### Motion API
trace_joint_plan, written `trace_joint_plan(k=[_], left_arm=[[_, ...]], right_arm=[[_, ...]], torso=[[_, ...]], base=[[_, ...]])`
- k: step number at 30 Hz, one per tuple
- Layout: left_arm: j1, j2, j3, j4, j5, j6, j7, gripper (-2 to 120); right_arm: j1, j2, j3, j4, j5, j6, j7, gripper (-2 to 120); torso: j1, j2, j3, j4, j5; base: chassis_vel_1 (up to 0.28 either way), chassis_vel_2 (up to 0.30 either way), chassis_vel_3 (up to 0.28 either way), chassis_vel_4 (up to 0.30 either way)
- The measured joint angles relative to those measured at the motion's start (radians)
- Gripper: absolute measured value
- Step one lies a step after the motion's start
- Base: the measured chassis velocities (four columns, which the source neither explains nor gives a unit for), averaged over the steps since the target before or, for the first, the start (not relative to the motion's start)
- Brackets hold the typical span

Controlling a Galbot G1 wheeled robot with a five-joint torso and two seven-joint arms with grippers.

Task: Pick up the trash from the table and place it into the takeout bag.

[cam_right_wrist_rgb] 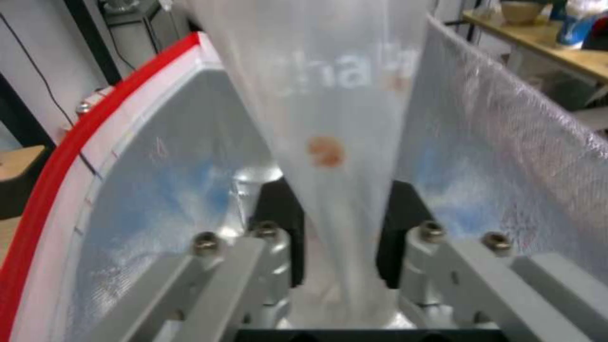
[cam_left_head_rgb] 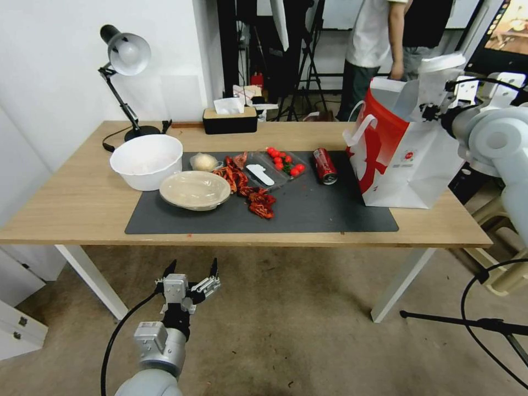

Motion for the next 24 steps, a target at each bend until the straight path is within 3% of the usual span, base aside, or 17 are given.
trace_joint_plan(k=[9, 19, 24], left_arm=[[0.0, 0.001, -0.002, 0.0, 0.0, 0.0, 0.001, 100], [0.001, 0.0, -0.005, -0.004, 0.0, -0.001, 0.002, 100], [0.003, 0.0, -0.007, -0.006, 0.001, -0.006, 0.003, 100]], right_arm=[[-0.001, 0.007, -0.002, -0.009, 0.062, -0.003, 0.046, 53], [-0.021, 0.004, 0.013, 0.005, 0.075, -0.001, 0.053, 93], [-0.051, 0.01, 0.031, 0.038, 0.037, 0.029, 0.018, 100]], torso=[[0.0, 0.0, 0.0, 0.0, -0.0001], [0.0, 0.0, 0.0, -0.0001, -0.0001], [0.0, 0.0, 0.0, 0.0, 0.0]], base=[[0.0, 0.0, 0.0, 0.0], [0.0, 0.0, 0.0, 0.0], [0.0, 0.0, 0.0, 0.0]])
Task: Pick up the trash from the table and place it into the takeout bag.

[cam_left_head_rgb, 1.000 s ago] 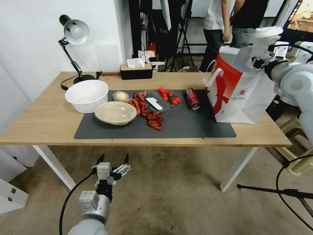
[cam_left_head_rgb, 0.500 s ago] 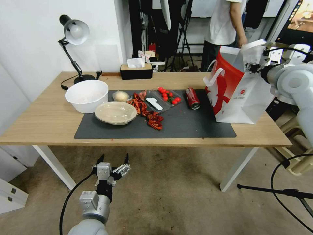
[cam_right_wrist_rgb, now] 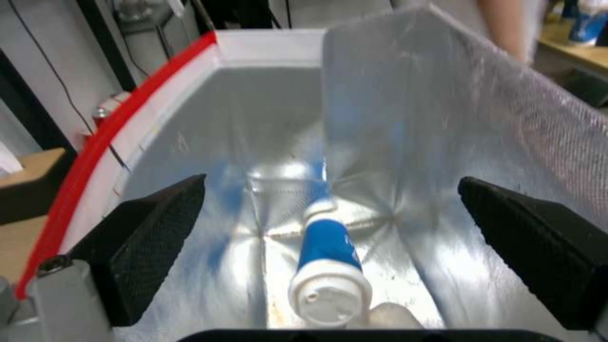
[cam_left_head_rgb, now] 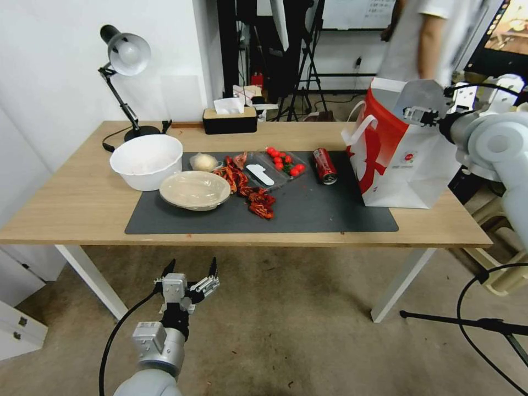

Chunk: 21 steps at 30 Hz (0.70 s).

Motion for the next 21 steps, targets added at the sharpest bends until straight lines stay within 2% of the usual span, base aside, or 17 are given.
trace_joint_plan(k=[9, 15, 21], left_arm=[[0.001, -0.001, 0.0, 0.0, 0.0, -0.005, 0.001, 100], [0.0, -0.002, 0.0, 0.0, 0.0, -0.008, 0.004, 100], [0.0, -0.001, 0.0, -0.002, -0.001, -0.014, 0.006, 100]], right_arm=[[-0.045, -0.017, 0.029, 0.066, -0.093, 0.078, -0.068, 100], [-0.116, -0.029, 0.065, 0.153, -0.159, 0.148, -0.106, 100], [-0.255, -0.019, 0.101, 0.237, -0.304, 0.302, -0.204, 100]], torso=[[0.0, 0.0, 0.0, 0.0, 0.0], [0.0, 0.0, 0.0, 0.0, -0.0001], [0.0, 0.0, 0.0, -0.0001, 0.0]], base=[[0.0, 0.0, 0.0, 0.0], [0.0, 0.0, 0.0, 0.0], [0.0, 0.0, 0.0, 0.0]])
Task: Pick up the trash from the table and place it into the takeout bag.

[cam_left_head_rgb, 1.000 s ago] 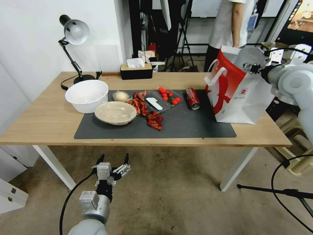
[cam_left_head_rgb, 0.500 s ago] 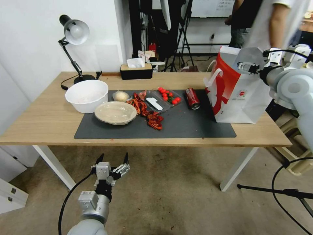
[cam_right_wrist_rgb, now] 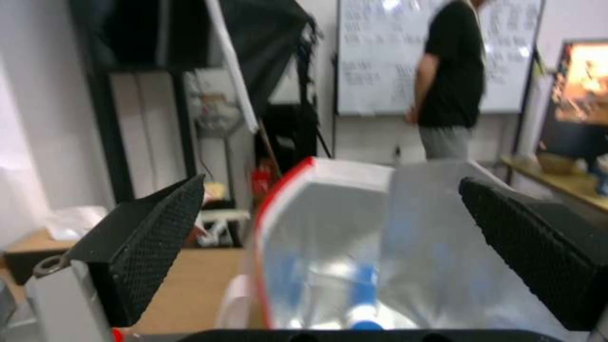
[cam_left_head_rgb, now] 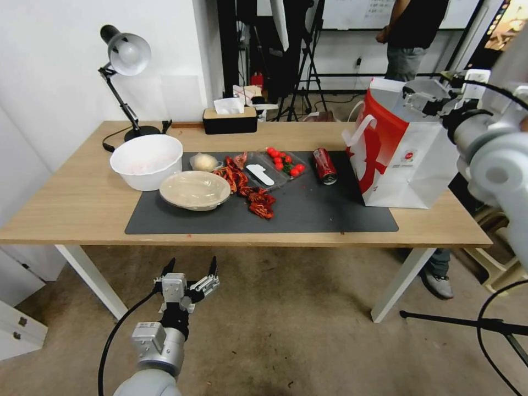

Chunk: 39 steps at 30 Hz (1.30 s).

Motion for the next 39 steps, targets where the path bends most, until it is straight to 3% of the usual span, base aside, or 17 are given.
trace_joint_plan(k=[10, 11, 12, 13, 16, 20, 36, 39], left_arm=[[0.001, -0.001, 0.0, -0.002, -0.001, -0.004, 0.001, 100], [0.0, -0.002, 0.0, -0.002, -0.001, -0.004, 0.001, 100], [0.0, -0.001, 0.0, -0.005, -0.001, -0.004, 0.002, 100], [0.0, -0.001, 0.0, -0.005, -0.001, -0.004, 0.002, 100], [-0.004, 0.006, -0.001, -0.005, -0.01, -0.004, 0.002, 100], [-0.007, 0.013, -0.001, -0.003, -0.017, -0.005, 0.003, 100], [-0.028, 0.027, 0.002, 0.015, -0.041, -0.009, 0.003, 100], [-0.028, 0.027, 0.002, 0.015, -0.041, -0.009, 0.003, 100]], right_arm=[[-0.255, 0.102, 0.054, 0.109, -0.239, 0.176, -0.108, 100], [-0.295, 0.132, 0.067, 0.127, -0.274, 0.187, -0.128, 100], [-0.373, 0.209, 0.089, 0.158, -0.347, 0.206, -0.161, 100], [-0.373, 0.209, 0.089, 0.158, -0.347, 0.206, -0.161, 100], [-0.516, 0.366, 0.102, 0.19, -0.471, 0.239, -0.216, 100], [-0.602, 0.436, 0.108, 0.199, -0.543, 0.27, -0.255, 100], [-0.834, 0.607, 0.163, 0.153, -0.663, 0.453, -0.457, 100], [-0.834, 0.607, 0.163, 0.153, -0.663, 0.453, -0.457, 100]], torso=[[0.0, 0.0, 0.0, 0.0001, -0.0003], [0.0, 0.0, 0.0, 0.0, -0.0003], [0.0, 0.0, 0.0, 0.0001, -0.0002], [0.0, 0.0, 0.0, 0.0001, -0.0002], [0.0, 0.0, 0.0, 0.0001, -0.0001], [0.0, 0.0, 0.0, -0.0001, -0.0001], [0.0, 0.0, 0.0, 0.0, 0.0], [0.0, 0.0, 0.0, 0.0, 0.0]], base=[[0.0, 0.0, 0.0, 0.0], [0.0, 0.0, 0.0, 0.0], [0.0, 0.0, 0.0, 0.0], [0.0, 0.0, 0.0, 0.0], [0.0, 0.0, 0.0, 0.0], [0.0, 0.0, 0.0, 0.0], [0.0, 0.0, 0.0, 0.0], [0.0, 0.0, 0.0, 0.0]])
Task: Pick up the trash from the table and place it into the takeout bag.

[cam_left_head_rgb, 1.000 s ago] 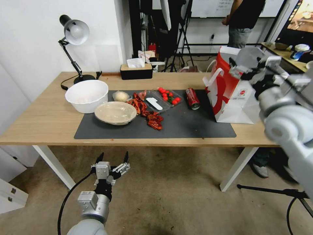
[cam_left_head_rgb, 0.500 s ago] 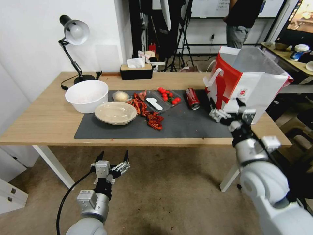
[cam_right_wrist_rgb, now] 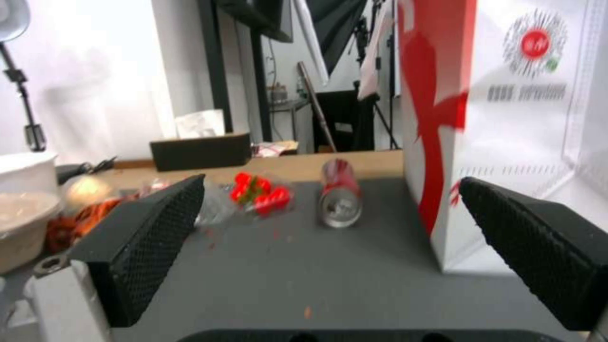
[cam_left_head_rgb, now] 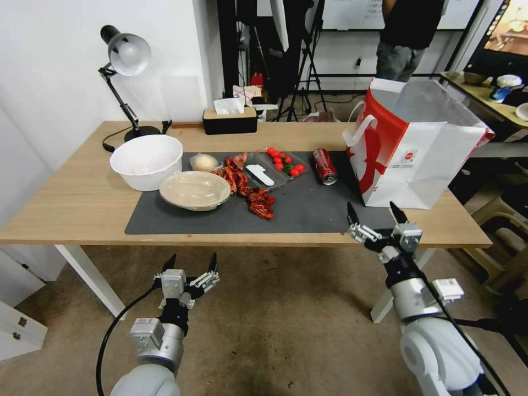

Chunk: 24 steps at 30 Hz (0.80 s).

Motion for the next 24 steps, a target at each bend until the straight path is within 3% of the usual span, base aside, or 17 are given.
trace_joint_plan(k=[11, 24], left_arm=[[-0.004, 0.007, 0.001, 0.012, -0.009, -0.01, 0.002, 100], [-0.009, 0.008, 0.001, 0.019, -0.012, -0.01, 0.004, 100]], right_arm=[[-0.063, 0.091, -0.002, -0.033, -0.051, 0.059, -0.056, 100], [-0.103, 0.115, -0.015, -0.042, -0.067, 0.072, -0.075, 100]], torso=[[0.0, 0.0, 0.0, 0.0001, 0.0], [0.0, 0.0, 0.0, 0.0, 0.0]], base=[[0.0, 0.0, 0.0, 0.0], [0.0, 0.0, 0.0, 0.0]])
